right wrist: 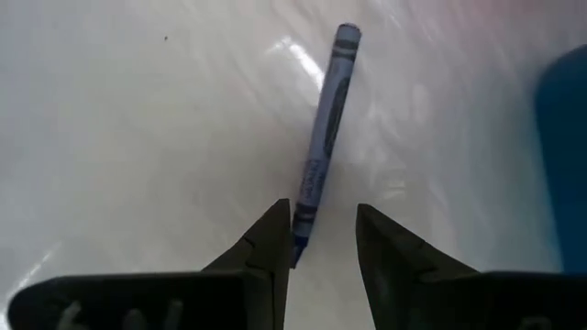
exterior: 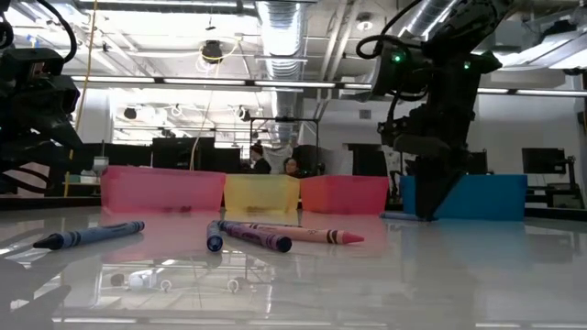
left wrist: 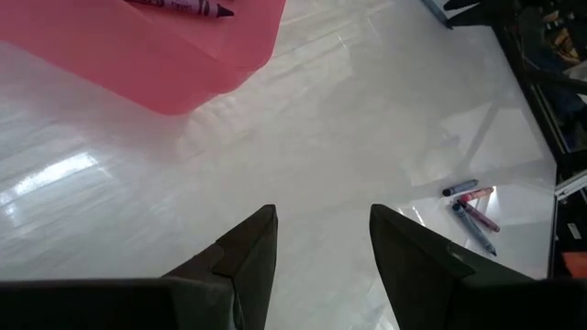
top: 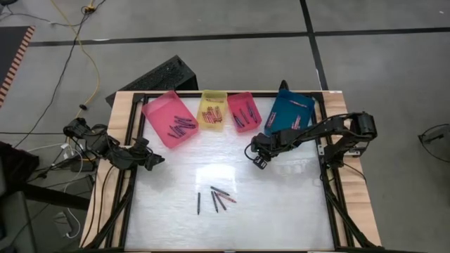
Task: Sort crayons
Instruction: Put the blue crayon into the red bin
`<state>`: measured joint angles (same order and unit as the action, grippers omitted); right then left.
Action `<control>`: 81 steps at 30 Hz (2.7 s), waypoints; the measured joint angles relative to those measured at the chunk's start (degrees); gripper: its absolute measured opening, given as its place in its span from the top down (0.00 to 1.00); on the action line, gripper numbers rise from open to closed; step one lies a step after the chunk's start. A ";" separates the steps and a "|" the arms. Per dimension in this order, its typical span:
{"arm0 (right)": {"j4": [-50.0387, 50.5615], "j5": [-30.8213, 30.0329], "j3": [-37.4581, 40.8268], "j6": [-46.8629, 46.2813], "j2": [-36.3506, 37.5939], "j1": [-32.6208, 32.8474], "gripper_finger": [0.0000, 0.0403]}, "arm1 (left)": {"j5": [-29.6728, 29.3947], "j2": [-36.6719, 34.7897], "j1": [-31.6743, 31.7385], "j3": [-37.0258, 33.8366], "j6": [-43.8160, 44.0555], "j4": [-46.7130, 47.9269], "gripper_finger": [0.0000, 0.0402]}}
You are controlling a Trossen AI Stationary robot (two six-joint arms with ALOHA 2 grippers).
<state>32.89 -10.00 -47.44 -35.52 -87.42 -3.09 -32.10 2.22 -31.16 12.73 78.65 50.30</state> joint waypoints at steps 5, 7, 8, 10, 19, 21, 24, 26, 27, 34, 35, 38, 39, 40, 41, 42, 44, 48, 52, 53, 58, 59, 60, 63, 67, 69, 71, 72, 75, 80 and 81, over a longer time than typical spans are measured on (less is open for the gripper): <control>0.04 -0.61 0.00 0.11 0.00 0.00 0.73 | 0.04 0.00 0.02 0.01 0.00 0.00 0.59; 0.04 -0.61 0.00 0.17 0.00 0.00 0.74 | 0.07 0.00 0.02 0.02 0.00 0.00 0.59; 0.04 -0.61 0.00 0.17 0.00 0.00 0.75 | 0.09 -0.02 0.00 0.00 0.00 0.00 0.59; 0.04 -0.61 0.00 0.17 0.00 0.00 0.76 | 0.13 -0.02 0.02 0.02 0.02 0.00 0.59; 0.04 -0.61 0.00 -0.03 -0.02 0.34 0.78 | 0.11 -0.02 0.02 0.00 0.00 0.00 0.59; 0.01 -0.61 0.00 -0.04 -0.02 0.70 0.79 | 0.11 -0.02 0.01 0.00 0.00 0.00 0.59; -0.35 -0.59 0.00 -1.01 -0.02 1.61 0.82 | 0.11 0.00 0.02 0.00 0.00 0.00 0.59; -1.00 -0.61 0.00 -1.53 -0.02 2.32 0.85 | 0.09 -0.02 0.01 0.00 0.00 0.00 0.59; -1.41 -0.59 0.00 -1.54 -0.02 2.69 0.87 | 0.09 0.00 0.01 0.00 0.00 0.00 0.59; -3.47 -0.59 -0.02 -1.58 -0.02 4.73 0.99 | 0.09 -0.01 0.01 0.01 0.00 0.00 0.59; -3.45 -0.59 -0.02 -1.72 -0.02 4.94 0.99 | 0.07 -0.02 0.02 0.00 0.00 0.00 0.59; -3.55 -0.61 -0.02 -3.60 -0.02 5.58 1.00 | 0.07 0.00 0.00 0.00 0.00 0.00 0.59; -3.70 -0.59 -0.02 -4.21 -0.02 5.88 1.00 | 0.07 -0.01 0.01 0.01 0.00 0.00 0.59; -3.96 -0.59 -0.02 -4.98 -0.02 6.26 1.00 | 0.07 -0.02 0.02 0.00 0.00 0.00 0.59; -4.23 -0.59 -0.02 -5.75 -0.02 6.67 1.00 | 0.07 0.00 0.00 0.00 0.00 0.00 0.59; -4.56 -0.59 -0.02 -6.59 -0.02 7.19 1.00 | 0.07 -0.02 0.02 0.00 0.00 0.00 0.59; -5.30 -0.64 -0.02 -8.18 -0.02 8.41 1.00 | 0.07 -0.01 0.01 0.00 0.00 -0.01 0.59; -5.65 -2.97 -0.02 -11.45 -0.02 11.24 1.00 | 0.07 -0.02 0.02 0.01 0.01 0.00 0.59; -5.29 -4.84 -0.03 -16.27 -0.03 13.58 1.00 | 0.04 -0.02 0.02 0.02 0.00 -0.01 0.59; -4.72 -4.97 -0.04 -18.45 -0.02 13.95 1.00 | 0.04 -0.01 0.01 0.00 0.00 -0.01 0.59; -2.54 -4.75 -0.04 -27.73 -0.04 14.57 1.00 | 0.04 0.00 0.02 0.01 0.01 0.00 0.59; -2.58 -3.75 -0.10 -28.51 0.00 14.71 1.00 | 0.04 -0.01 0.02 0.00 0.00 0.00 0.59; -2.39 -2.37 -0.37 -28.93 0.04 14.85 1.00 | 0.04 -0.02 0.02 0.00 0.00 0.00 0.59; -1.85 1.44 -2.20 -28.88 0.07 15.49 0.96 | 0.04 -0.02 0.02 0.00 0.02 0.00 0.59; 4.41 2.61 -5.62 -26.46 0.09 15.86 0.89 | 0.04 -0.01 0.01 0.01 0.00 -0.02 0.59; 10.34 2.58 -7.84 -24.25 0.09 15.49 0.87 | 0.04 -0.01 0.01 0.02 0.00 -0.01 0.59; 16.66 2.53 -10.17 -22.21 0.13 14.40 0.86 | 0.04 0.00 0.02 0.00 0.00 -0.02 0.59; 19.06 2.49 -11.15 -21.11 0.15 13.73 0.86 | 0.04 0.00 0.00 0.00 0.02 0.00 0.59; 21.44 2.39 -12.65 -18.12 0.15 11.52 0.86 | 0.04 -0.01 0.01 0.00 0.00 -0.02 0.59; 20.06 2.40 -12.94 -17.05 -0.53 7.59 0.84 | 0.04 -0.02 0.02 0.00 0.02 -0.02 0.59; 20.06 2.42 -12.94 -17.05 -0.94 6.91 0.83 | 0.04 -0.02 0.00 0.00 0.00 0.00 0.59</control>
<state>52.95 -7.58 -60.38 -52.58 -88.35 3.82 -32.05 2.20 -31.16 12.73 78.65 50.30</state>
